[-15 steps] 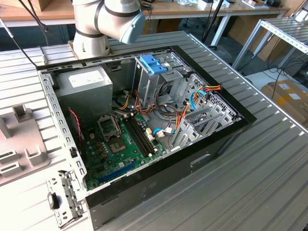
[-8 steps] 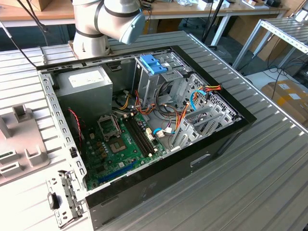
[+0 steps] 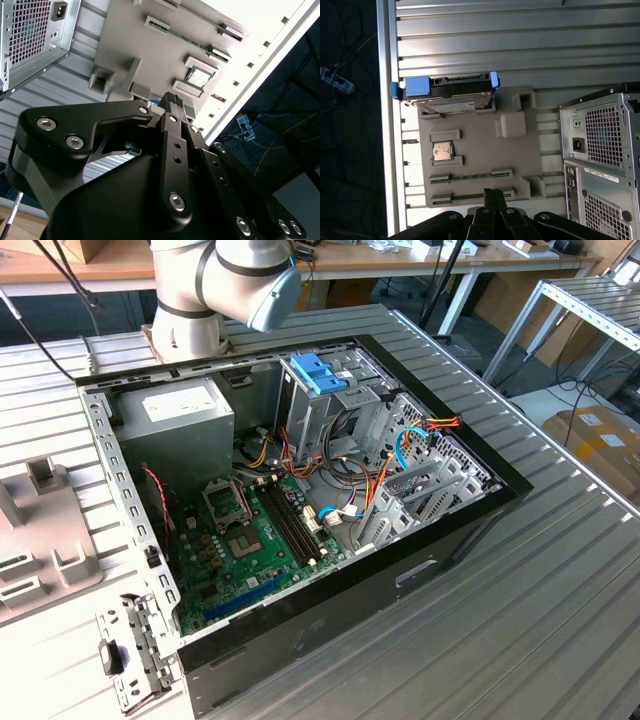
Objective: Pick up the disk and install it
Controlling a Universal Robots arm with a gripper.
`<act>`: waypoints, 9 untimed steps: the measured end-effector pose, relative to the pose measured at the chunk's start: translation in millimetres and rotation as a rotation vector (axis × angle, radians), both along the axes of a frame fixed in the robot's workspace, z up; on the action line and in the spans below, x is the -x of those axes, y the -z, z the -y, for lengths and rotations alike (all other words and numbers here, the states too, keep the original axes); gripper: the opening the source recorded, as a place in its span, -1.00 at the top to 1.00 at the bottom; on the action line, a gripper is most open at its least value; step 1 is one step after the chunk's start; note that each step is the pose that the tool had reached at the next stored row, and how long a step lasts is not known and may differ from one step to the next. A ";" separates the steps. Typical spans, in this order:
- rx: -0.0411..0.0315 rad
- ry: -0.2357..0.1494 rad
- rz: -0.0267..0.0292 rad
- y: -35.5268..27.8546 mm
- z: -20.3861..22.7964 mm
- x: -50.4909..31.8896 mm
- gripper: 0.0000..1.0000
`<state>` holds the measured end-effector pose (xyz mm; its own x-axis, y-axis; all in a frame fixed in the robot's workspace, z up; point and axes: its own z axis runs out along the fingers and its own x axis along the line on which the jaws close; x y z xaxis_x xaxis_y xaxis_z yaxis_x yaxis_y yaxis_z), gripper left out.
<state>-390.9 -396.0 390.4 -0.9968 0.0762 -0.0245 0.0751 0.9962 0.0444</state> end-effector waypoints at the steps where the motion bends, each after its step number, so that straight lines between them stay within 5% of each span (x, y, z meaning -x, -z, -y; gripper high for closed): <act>1: 0.0000 0.000 0.0000 0.1 -0.8 0.3 0.79; 9: 0.0000 0.000 0.0001 1.5 -8.8 4.1 0.79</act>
